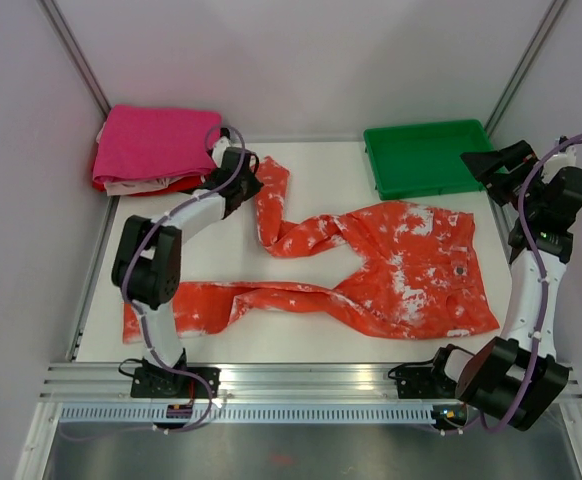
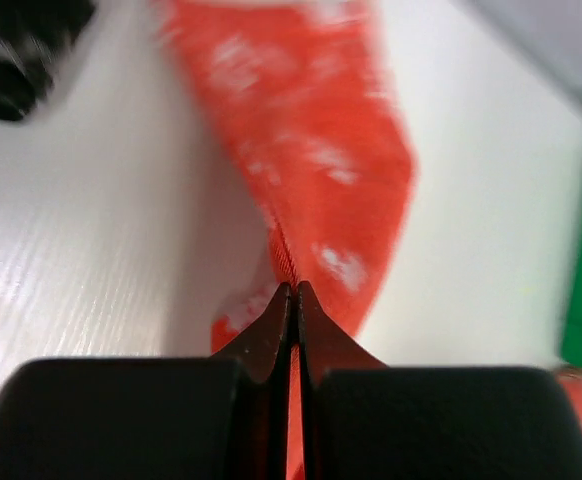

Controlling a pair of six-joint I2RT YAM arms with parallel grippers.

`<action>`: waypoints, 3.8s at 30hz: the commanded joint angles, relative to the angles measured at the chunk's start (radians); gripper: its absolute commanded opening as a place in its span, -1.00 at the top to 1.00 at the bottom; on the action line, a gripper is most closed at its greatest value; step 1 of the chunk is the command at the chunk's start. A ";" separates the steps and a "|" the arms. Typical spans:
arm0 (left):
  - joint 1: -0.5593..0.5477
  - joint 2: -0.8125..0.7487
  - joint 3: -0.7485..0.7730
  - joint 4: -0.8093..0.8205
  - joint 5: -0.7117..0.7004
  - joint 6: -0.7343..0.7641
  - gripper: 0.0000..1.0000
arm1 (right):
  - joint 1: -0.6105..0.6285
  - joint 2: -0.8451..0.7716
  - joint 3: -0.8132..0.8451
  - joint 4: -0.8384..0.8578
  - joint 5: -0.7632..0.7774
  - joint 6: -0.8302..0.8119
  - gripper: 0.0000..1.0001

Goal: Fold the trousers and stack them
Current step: Flatten the trousers out

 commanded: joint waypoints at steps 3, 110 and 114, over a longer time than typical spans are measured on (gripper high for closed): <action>-0.003 -0.326 -0.089 0.183 -0.119 0.077 0.95 | 0.001 -0.045 -0.026 0.129 -0.100 0.103 -0.96; 0.400 -0.988 -0.599 -0.423 0.010 0.063 -0.99 | 1.017 0.526 -0.130 0.178 0.524 -0.333 -0.80; 0.402 -1.012 -0.645 -0.423 -0.039 -0.063 -0.99 | 1.025 0.512 -0.228 0.207 0.493 -0.330 -0.43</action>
